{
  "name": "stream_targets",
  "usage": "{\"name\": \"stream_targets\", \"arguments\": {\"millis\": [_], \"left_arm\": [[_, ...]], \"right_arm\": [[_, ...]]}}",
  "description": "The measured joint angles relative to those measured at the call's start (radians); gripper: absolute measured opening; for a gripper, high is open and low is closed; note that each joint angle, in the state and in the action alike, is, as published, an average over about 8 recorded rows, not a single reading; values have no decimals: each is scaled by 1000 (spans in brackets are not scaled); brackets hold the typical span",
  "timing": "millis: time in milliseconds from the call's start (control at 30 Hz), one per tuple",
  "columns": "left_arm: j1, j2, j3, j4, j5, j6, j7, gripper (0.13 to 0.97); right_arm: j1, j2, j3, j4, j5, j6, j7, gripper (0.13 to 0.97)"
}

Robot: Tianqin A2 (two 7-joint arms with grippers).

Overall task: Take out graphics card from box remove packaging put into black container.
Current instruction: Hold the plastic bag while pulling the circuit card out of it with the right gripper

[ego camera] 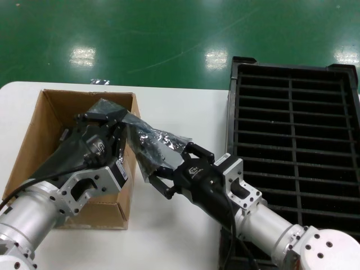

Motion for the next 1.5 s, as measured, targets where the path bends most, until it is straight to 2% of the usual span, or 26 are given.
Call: {"name": "stream_targets", "arguments": {"millis": [167,300,600,867,1167,1500], "left_arm": [[0,0,0,0,0,0,0,139],[0,0,0,0,0,0,0,139],[0,0,0,0,0,0,0,139],[0,0,0,0,0,0,0,139],[0,0,0,0,0,0,0,139],[0,0,0,0,0,0,0,139]], "right_arm": [[14,-18,9,-33,21,-1,-20,432],[26,-33,15,-58,37,-3,-34,432],[41,-50,17,-76,54,-5,-40,381],[43,-55,12,-76,59,-5,-43,265],[36,-48,8,-67,63,-10,-44,191],[38,-56,-3,-78,59,-6,-38,191]]}}
